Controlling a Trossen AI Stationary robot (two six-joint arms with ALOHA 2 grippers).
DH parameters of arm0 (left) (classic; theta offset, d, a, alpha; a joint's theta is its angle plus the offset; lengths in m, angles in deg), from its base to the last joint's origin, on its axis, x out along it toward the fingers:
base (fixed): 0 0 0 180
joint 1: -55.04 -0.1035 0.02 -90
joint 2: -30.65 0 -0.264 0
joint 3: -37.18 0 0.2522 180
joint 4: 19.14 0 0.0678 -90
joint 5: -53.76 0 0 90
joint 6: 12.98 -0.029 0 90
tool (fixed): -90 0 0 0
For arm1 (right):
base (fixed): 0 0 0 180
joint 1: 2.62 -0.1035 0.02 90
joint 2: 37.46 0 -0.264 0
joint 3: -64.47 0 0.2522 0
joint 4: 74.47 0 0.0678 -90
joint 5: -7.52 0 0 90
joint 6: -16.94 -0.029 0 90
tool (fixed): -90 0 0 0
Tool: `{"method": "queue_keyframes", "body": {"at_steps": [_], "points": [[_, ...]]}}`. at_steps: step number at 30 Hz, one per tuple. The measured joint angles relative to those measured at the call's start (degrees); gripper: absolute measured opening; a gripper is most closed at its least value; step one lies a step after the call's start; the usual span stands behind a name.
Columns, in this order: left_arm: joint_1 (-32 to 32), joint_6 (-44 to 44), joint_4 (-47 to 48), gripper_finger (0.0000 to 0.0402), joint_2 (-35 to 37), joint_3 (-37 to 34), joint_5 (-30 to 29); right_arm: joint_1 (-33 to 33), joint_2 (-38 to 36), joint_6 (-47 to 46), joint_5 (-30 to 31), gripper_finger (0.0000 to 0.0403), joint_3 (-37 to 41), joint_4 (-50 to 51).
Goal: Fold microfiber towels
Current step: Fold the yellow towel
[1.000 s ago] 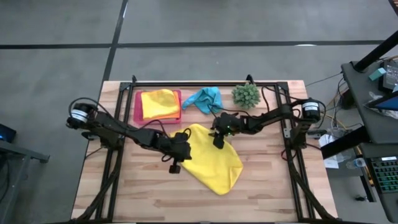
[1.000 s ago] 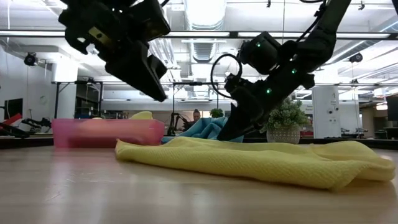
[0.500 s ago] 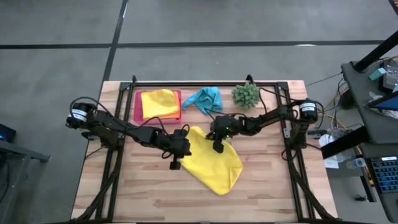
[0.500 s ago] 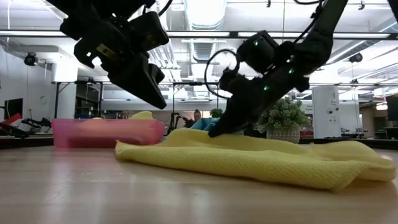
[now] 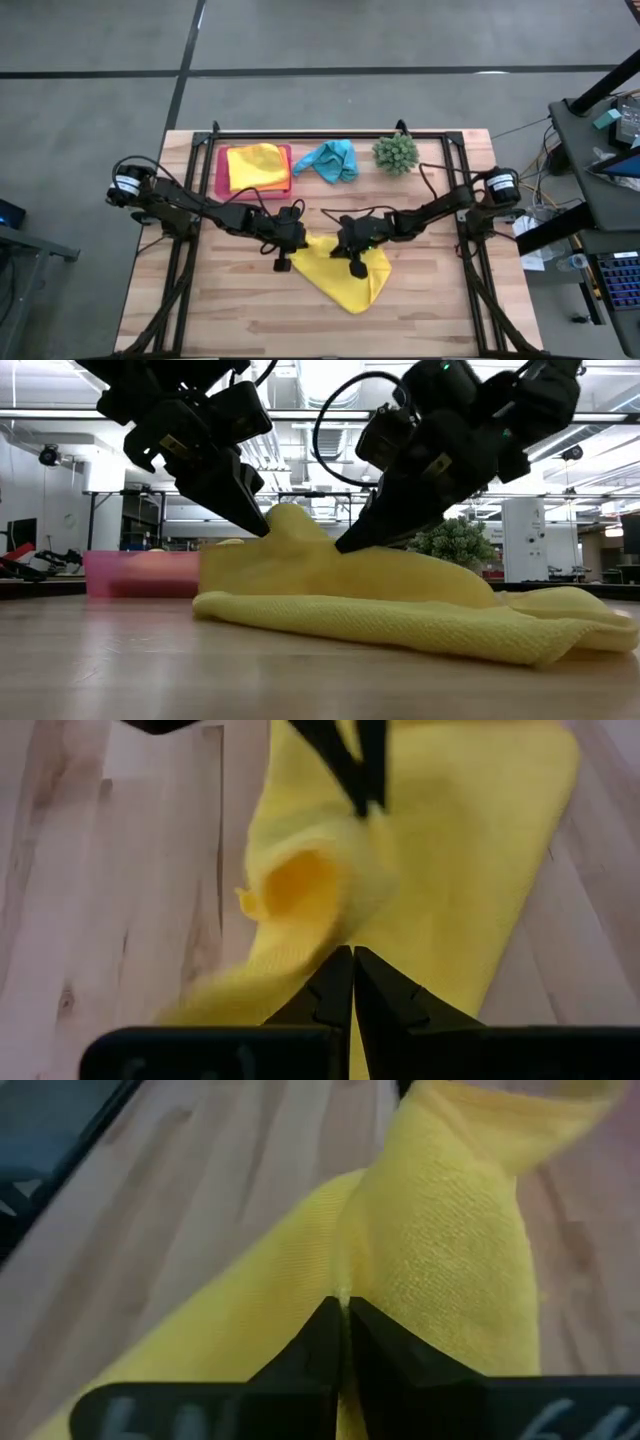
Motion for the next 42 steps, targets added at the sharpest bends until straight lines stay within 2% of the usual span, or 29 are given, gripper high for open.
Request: {"method": "queue_keyframes", "body": {"at_steps": [4,10,16,19,23,30,38,42], "points": [[0.0,0.1,-0.1,0.0,0.0,0.3,0.0,-1.6,0.0,-3.4,0.4,0.0039,-0.6,0.7],[0.0,0.1,-0.1,0.0,0.1,0.9,0.0,-3.6,0.1,-6.5,0.3,0.0106,-1.8,4.8],[0.0,0.2,0.2,0.0,0.7,1.2,0.0,-4.7,-1.3,-3.7,0.3,0.016,-3.8,13.0],[0.0,1.4,1.2,0.0,0.7,1.0,0.0,-3.7,-3.6,-2.3,2.8,0.0176,-4.8,16.0],[0.0,1.6,3.1,0.0,0.7,1.0,0.1,-1.6,-4.5,0.1,7.9,0.0187,-4.8,16.4],[0.0,1.4,3.6,0.0,0.7,0.8,0.1,3.4,-1.1,3.3,7.9,0.0189,-4.7,12.0],[-0.2,1.0,3.9,0.0001,0.8,0.8,0.1,7.2,4.7,4.1,1.5,0.0189,-4.7,3.1],[-0.6,1.0,3.9,0.0024,0.8,0.8,0.0,7.7,7.9,4.1,-0.1,0.0186,-6.1,2.2]]}}
